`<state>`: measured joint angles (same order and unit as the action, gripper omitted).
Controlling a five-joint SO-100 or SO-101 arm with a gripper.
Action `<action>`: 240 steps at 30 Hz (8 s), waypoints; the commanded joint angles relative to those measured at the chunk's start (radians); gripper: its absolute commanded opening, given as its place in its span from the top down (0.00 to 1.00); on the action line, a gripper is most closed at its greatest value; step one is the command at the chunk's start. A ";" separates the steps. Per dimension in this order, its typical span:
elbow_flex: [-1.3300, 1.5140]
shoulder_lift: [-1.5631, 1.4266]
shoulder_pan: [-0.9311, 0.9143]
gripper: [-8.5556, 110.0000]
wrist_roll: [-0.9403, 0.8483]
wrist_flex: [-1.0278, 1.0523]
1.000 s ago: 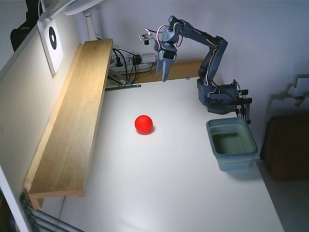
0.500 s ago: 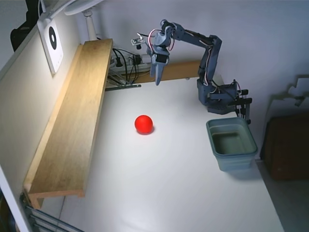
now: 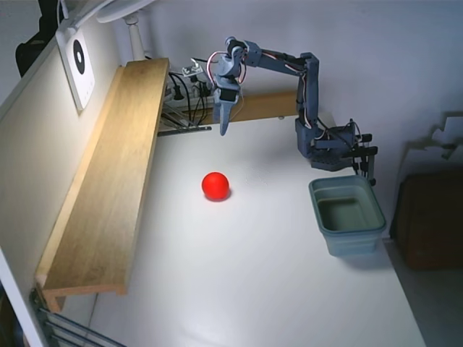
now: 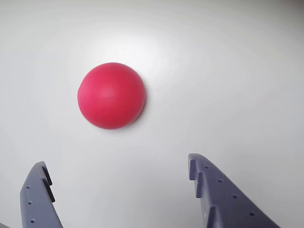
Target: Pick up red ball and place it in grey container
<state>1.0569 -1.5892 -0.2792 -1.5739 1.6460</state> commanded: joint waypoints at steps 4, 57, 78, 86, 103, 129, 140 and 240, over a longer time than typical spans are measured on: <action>-0.098 0.040 0.000 0.61 0.003 -0.008; 0.658 -0.133 0.024 0.61 0.003 -0.592; 0.670 -0.133 0.135 0.61 0.003 -0.604; 0.664 -0.122 0.118 0.61 0.003 -0.608; 0.600 -0.052 0.050 0.61 0.003 -0.614; 0.379 0.184 0.050 0.61 0.003 -0.629; 0.500 0.197 0.050 0.61 0.003 -0.763; 0.176 0.196 0.050 0.73 0.003 -0.438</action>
<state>1.3392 -1.3361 -0.2178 -1.5723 1.1336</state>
